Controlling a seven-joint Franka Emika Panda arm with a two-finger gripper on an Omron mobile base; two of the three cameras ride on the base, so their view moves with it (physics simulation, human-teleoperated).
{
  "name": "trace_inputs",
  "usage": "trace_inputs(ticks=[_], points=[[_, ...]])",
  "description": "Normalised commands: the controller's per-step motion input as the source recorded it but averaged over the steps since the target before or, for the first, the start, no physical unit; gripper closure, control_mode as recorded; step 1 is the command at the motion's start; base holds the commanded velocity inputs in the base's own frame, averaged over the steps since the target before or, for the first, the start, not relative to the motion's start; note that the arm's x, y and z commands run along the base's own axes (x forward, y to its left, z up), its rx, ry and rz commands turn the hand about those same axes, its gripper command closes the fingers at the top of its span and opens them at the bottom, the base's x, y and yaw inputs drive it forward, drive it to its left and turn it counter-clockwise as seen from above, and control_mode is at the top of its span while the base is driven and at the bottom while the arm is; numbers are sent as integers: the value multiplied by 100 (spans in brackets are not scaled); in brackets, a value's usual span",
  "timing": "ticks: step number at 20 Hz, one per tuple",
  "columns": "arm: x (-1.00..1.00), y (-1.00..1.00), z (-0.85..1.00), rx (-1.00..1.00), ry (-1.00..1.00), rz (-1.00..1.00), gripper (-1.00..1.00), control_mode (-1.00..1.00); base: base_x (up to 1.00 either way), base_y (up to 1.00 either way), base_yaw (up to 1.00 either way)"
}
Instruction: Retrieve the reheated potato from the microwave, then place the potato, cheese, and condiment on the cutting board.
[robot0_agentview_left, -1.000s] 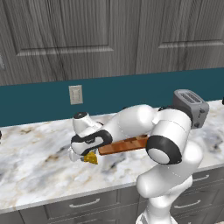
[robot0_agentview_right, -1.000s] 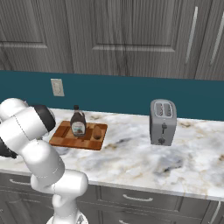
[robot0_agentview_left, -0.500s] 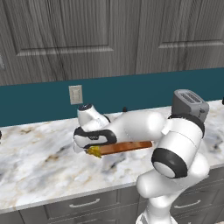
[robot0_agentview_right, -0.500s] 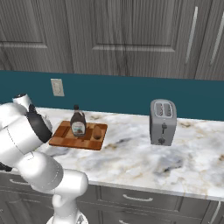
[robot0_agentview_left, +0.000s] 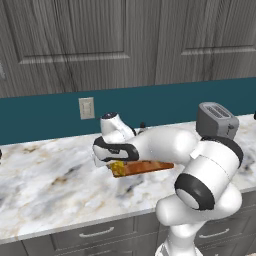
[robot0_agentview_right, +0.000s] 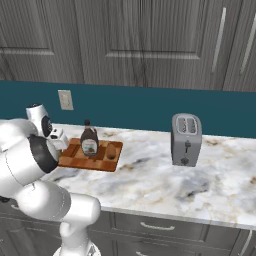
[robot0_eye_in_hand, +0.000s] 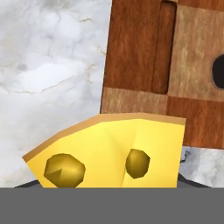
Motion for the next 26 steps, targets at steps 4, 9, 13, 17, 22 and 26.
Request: trace_inputs(ticks=[4, 9, 13, 17, 22, 26], points=[[22, -24, -7, 0, 0, -15, 100, -100, 0, 0, 0], [33, -12, -3, 0, 0, -14, 100, -100, 0, 0, 0], [39, 0, 0, 0, 0, -15, 100, -100, 0, 0, 0], [33, -3, 0, 0, 0, -14, 100, -100, 0, 0, 0], [25, 0, -10, 0, -1, -13, 100, -100, 0, 0, 0], [15, 0, -13, -1, -5, -11, 100, -100, 0, 0, 0]])
